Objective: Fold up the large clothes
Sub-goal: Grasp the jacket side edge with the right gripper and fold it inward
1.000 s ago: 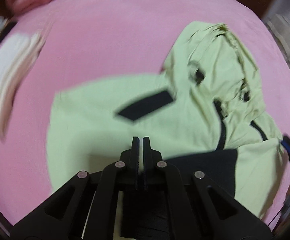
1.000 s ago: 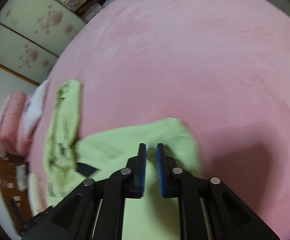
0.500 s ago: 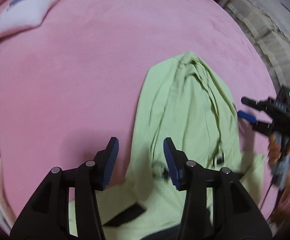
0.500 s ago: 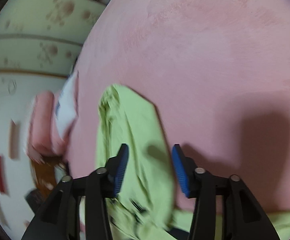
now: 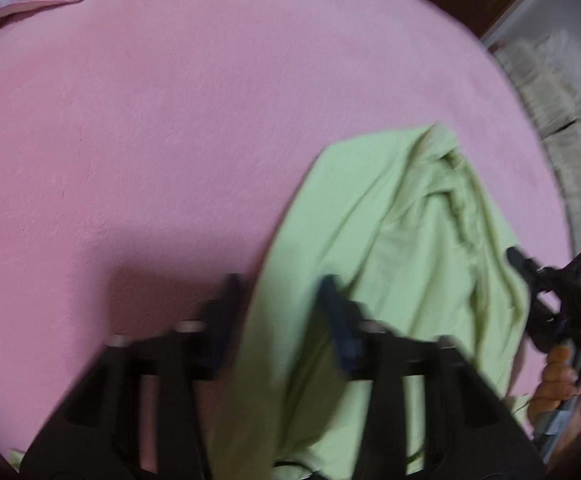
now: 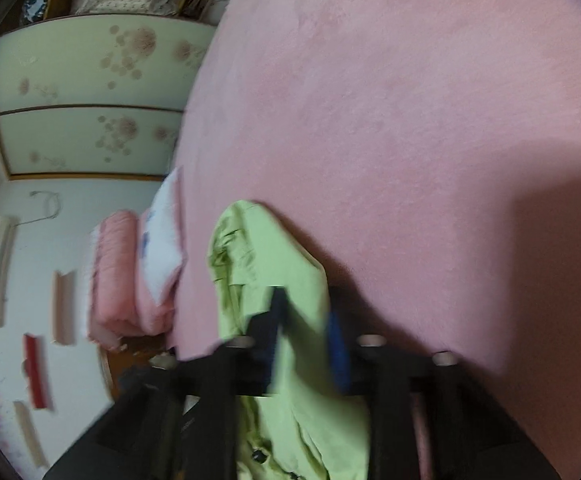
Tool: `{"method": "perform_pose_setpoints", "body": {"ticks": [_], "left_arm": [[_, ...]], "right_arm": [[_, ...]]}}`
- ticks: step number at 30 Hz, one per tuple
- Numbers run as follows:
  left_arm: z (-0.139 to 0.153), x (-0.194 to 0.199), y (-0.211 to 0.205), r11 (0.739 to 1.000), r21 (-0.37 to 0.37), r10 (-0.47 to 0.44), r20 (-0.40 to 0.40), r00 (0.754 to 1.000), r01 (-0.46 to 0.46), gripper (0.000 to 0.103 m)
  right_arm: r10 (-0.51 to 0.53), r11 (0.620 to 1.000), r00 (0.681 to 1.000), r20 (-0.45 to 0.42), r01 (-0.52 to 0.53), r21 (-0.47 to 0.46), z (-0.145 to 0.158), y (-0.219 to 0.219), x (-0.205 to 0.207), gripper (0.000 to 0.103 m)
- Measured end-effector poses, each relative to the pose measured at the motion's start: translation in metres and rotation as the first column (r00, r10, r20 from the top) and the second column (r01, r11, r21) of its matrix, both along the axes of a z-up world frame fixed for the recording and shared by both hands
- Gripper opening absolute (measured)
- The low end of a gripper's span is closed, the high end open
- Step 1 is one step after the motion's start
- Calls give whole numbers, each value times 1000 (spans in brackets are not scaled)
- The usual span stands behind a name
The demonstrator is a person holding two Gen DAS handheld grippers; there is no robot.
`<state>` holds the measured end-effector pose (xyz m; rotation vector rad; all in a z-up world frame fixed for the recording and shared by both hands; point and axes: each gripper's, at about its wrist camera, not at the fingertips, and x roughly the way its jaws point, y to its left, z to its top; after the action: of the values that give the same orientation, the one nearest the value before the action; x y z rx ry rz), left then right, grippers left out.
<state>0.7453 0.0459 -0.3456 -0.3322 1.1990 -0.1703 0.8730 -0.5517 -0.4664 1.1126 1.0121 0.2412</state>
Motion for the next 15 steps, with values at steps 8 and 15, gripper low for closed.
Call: {"method": "perform_pose_setpoints", "body": {"ticks": [8, 15], "left_arm": [[55, -33, 15, 969, -205, -104, 181, 978, 140, 3], [125, -104, 42, 926, -205, -260, 266, 928, 318, 2]], "right_arm": [[96, 991, 971, 218, -115, 75, 58, 10, -12, 4], [383, 921, 866, 320, -386, -56, 162, 21, -66, 4]]}}
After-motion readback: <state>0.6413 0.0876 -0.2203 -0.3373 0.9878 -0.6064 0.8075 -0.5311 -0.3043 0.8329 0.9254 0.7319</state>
